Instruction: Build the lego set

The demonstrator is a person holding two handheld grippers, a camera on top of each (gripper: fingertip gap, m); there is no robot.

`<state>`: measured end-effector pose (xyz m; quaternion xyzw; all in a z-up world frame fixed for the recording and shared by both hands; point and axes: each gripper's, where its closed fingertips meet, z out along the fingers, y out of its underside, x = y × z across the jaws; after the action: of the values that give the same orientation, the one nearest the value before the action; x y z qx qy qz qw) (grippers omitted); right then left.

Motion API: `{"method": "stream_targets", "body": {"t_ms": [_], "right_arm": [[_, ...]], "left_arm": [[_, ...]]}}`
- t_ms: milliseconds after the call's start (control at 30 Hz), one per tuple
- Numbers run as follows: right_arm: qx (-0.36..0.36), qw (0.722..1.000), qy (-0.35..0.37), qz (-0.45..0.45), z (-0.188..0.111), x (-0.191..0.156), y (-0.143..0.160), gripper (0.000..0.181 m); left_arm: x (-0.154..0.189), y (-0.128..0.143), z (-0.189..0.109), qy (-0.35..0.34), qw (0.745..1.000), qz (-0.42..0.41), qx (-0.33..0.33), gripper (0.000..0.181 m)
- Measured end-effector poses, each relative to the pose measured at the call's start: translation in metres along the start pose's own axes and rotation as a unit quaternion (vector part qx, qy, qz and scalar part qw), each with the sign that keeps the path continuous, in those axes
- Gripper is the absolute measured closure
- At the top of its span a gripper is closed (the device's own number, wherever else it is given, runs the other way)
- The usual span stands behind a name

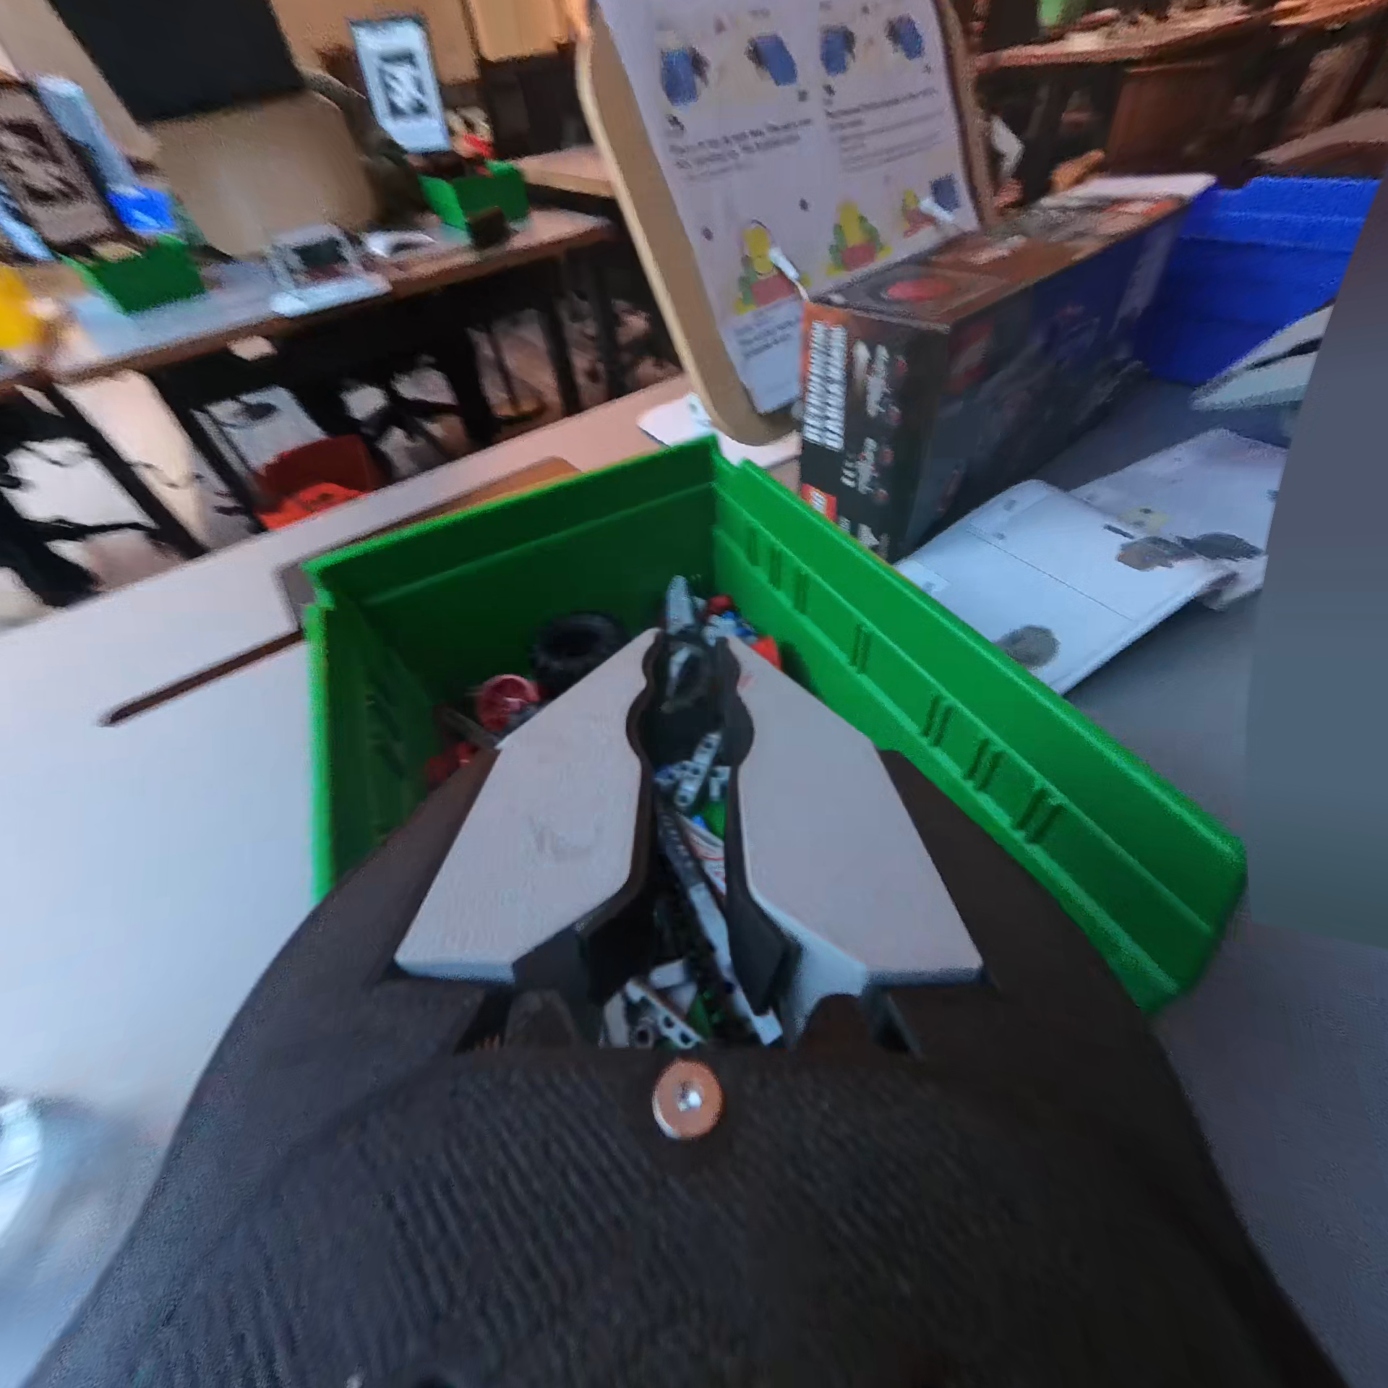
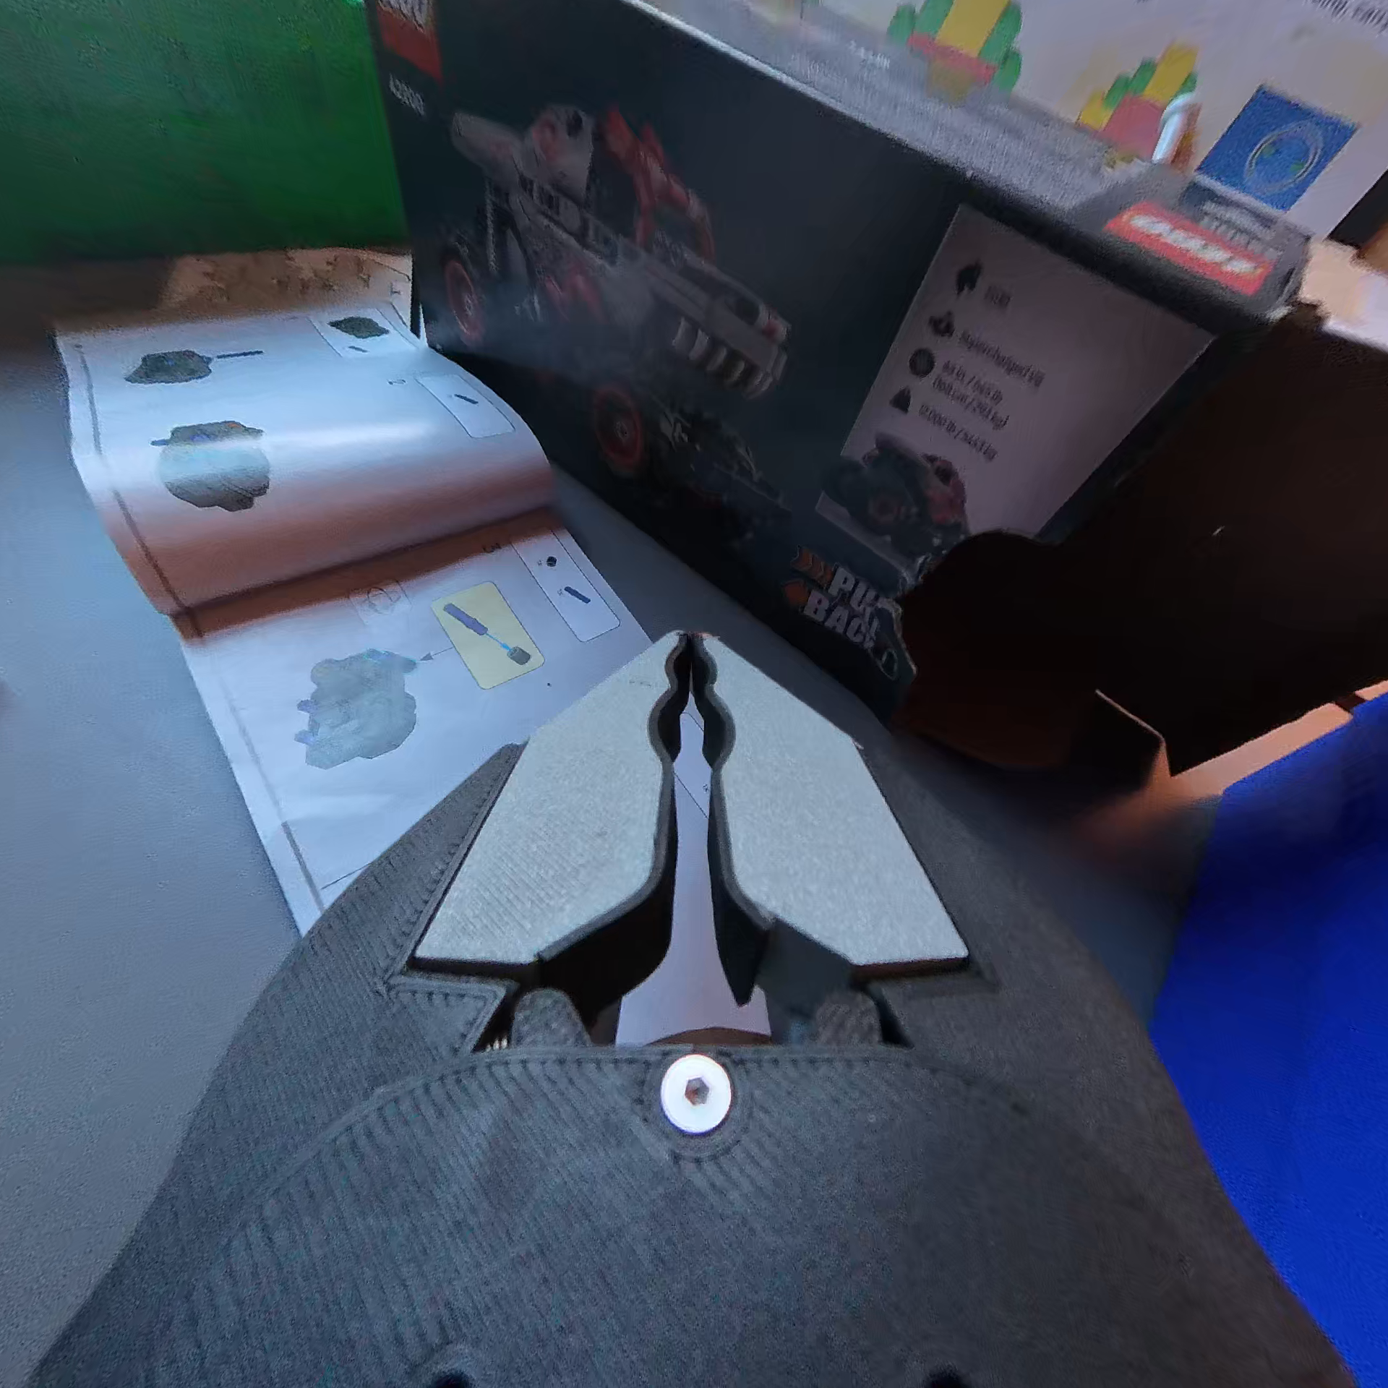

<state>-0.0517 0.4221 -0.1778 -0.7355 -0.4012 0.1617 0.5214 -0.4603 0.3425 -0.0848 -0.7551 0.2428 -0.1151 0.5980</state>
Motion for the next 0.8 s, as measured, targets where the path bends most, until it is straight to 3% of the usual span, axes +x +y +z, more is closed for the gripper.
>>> {"method": "stream_targets", "body": {"t_ms": [33,167,367,800], "right_arm": [[-0.001,1.0,-0.002,0.002,0.001,0.0,0.001,0.181],[-0.002,1.0,0.013,-0.011,0.005,0.001,0.0,0.181],[-0.011,0.999,0.041,-0.032,0.007,0.004,0.002,0.181],[-0.017,0.997,0.058,-0.044,0.008,0.009,0.003,0.181]], "left_arm": [[-0.005,-0.008,-0.007,-0.019,1.0,0.002,0.013,0.177],[-0.006,-0.021,-0.022,-0.021,0.998,-0.024,0.046,0.181],[-0.034,-0.002,-0.032,-0.108,0.994,0.029,-0.013,0.181],[-0.046,0.013,-0.046,-0.095,0.995,-0.015,-0.006,0.181]]}}
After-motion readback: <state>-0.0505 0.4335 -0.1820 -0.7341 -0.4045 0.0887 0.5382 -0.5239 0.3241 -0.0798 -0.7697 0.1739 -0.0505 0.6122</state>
